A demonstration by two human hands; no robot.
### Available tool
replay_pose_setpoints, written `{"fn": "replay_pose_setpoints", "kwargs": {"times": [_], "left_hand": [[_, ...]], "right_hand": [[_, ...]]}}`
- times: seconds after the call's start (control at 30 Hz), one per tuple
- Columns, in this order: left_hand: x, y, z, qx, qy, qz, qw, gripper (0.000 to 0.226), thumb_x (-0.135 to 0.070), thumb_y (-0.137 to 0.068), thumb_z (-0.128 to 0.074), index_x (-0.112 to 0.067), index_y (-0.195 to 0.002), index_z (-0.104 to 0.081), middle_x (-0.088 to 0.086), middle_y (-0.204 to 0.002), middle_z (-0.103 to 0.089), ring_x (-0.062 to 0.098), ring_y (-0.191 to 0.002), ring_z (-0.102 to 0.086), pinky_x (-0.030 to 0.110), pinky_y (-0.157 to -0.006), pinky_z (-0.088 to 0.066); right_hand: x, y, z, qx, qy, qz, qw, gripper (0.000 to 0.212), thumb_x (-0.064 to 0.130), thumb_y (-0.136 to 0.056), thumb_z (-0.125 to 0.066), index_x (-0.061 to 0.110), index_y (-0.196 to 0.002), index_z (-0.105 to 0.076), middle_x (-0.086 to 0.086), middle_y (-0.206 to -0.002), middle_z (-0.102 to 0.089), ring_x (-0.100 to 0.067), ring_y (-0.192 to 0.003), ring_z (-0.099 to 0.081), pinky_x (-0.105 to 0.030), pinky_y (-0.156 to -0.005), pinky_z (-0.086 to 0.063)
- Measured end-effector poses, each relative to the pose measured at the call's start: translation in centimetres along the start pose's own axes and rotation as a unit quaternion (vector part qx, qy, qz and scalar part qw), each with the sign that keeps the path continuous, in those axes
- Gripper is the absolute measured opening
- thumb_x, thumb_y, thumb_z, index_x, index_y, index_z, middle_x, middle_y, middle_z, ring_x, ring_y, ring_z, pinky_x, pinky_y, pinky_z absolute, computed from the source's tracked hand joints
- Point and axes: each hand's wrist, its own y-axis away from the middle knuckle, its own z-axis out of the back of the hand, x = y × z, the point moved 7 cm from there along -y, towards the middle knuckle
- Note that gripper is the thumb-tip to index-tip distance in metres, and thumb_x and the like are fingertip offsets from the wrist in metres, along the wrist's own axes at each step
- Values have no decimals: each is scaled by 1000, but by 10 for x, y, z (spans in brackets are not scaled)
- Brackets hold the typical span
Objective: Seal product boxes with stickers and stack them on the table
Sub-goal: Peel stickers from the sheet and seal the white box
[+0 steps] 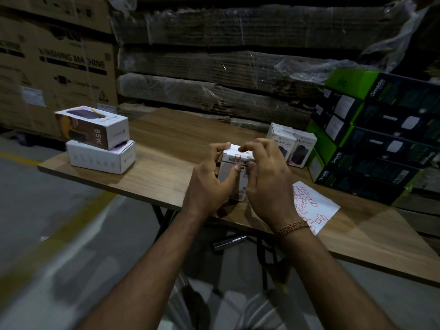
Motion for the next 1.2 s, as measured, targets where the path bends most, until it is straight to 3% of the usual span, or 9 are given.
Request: {"fn": "replay_pose_setpoints", "kwargs": {"times": [0.1, 0.2, 0.33, 0.47, 0.57, 0.73, 0.87, 1.03, 1.2], "left_hand": [[0, 1, 0, 0, 3, 4, 1000, 54, -32, -101, -72, -29, -149, -46, -3, -118, -70, 1, -101, -71, 27, -68, -65], [2, 1, 0, -1, 4, 8, 1000, 54, -33, -101, -72, -31, -148, -46, -3, -119, -69, 6, -99, -73, 35, -66, -66], [2, 1, -1, 4, 7, 10, 1000, 54, -33, -102, -72, -30, -149, -45, -4, -119, -69, 5, -97, -74, 35, -64, -66], [1, 1, -1, 4, 9, -1, 1000, 53, -34, -103, -71, -28, -149, -45, -2, -120, -70, 6, -98, -74, 35, -65, -66], [3, 0, -2, 10, 7, 1, 1000, 53, -35, -103, -70, -30, -149, -44, -2, -122, -69, 8, -98, -75, 35, -65, -66], [3, 0, -2, 4, 6, 6, 1000, 51, -33, -103, -71, -29, -147, -46, -2, -118, -72, 7, -95, -76, 30, -66, -65], [1, 1, -2, -2, 7, 1, 1000, 50, -33, -103, -71, -29, -146, -48, -5, -116, -73, 6, -95, -75, 23, -67, -61], [0, 1, -2, -1, 14, -3, 1000, 51, -32, -103, -72, -28, -147, -48, -6, -117, -73, 5, -95, -75, 20, -68, -60], [-1, 1, -1, 3, 16, -11, 1000, 52, -27, -102, -72, -26, -148, -48, -6, -116, -73, 4, -95, -75, 23, -68, -62]], "right_hand": [[-1, 2, -5, 13, 23, 9, 1000, 35, 30, -95, -56, 15, -125, -65, -6, -132, -51, -22, -116, -54, -41, -83, -59], [-3, 3, -9, 20, 59, 15, 998, 39, 19, -93, -73, 12, -130, -64, -6, -137, -50, -22, -120, -52, -36, -86, -58], [-4, 5, -7, 10, 35, 16, 999, 40, 16, -93, -71, 12, -133, -64, -7, -139, -49, -21, -122, -51, -29, -91, -50], [-5, 8, -7, -2, 18, 16, 1000, 32, 14, -97, -68, 17, -128, -65, -5, -135, -50, -19, -119, -50, -26, -86, -46], [-5, 9, -9, 12, 35, 22, 999, 38, 13, -94, -68, 15, -132, -64, -6, -136, -50, -18, -119, -48, -22, -89, -40], [-4, 7, -11, 30, 63, 26, 997, 43, 19, -96, -63, 14, -138, -61, -9, -142, -47, -22, -123, -47, -28, -92, -47], [-1, 8, -7, 9, 23, 18, 1000, 44, 26, -97, -50, 17, -139, -60, -8, -140, -50, -21, -121, -50, -28, -91, -43], [-8, -2, 1, -84, -40, -45, 995, 20, 26, -101, -66, 20, -120, -69, 3, -122, -58, -11, -102, -59, -35, -78, -57], [-8, -12, -3, -79, 6, -28, 996, 20, 27, -95, -76, 19, -113, -72, 1, -117, -59, -15, -97, -61, -31, -75, -54]]}}
